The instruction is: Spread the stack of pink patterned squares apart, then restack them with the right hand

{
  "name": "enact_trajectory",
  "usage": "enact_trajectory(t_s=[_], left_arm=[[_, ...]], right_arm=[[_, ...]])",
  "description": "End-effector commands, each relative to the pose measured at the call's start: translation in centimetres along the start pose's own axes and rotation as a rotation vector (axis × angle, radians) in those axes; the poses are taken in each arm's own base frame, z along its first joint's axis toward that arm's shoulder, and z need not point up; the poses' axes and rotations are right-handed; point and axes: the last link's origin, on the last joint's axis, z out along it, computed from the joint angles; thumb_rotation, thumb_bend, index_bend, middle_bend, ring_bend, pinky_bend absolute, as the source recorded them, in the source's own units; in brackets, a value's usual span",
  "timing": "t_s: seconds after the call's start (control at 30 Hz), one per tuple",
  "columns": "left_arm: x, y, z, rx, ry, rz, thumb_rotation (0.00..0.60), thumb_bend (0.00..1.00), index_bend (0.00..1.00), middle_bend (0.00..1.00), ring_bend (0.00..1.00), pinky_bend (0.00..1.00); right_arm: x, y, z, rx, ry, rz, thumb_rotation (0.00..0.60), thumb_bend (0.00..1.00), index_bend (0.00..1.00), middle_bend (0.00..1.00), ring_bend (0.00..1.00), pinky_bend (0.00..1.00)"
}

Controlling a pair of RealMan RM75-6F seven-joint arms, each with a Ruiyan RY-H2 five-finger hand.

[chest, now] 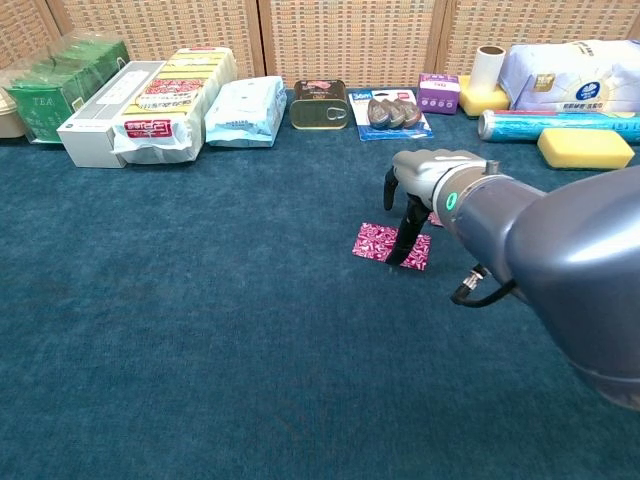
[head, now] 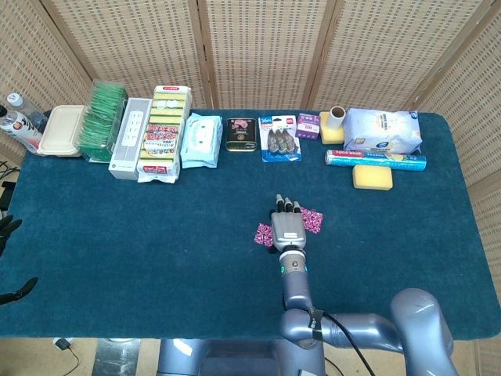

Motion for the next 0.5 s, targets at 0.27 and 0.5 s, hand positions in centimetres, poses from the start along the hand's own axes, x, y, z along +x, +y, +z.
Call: enact_trajectory(t_s=[0.27, 0.5], left_arm=[[0.03, -0.02, -0.10, -0.005, -0.004, 0.000, 0.600, 0.23, 0.00, 0.00, 0.00, 0.06], [0.02, -0.01, -0.13, -0.005, -0.002, 0.000, 0.600, 0.23, 0.00, 0.00, 0.00, 0.06]], right_arm=[[-0.09, -0.11, 0.09, -0.034, -0.015, 0.019, 0.551, 0.17, 0.29, 0.00, 0.00, 0.02], [-0.24, -0.11, -0.03, -0.061, -0.029, 0.026, 0.547, 0.17, 0.29, 0.00, 0.00, 0.03]])
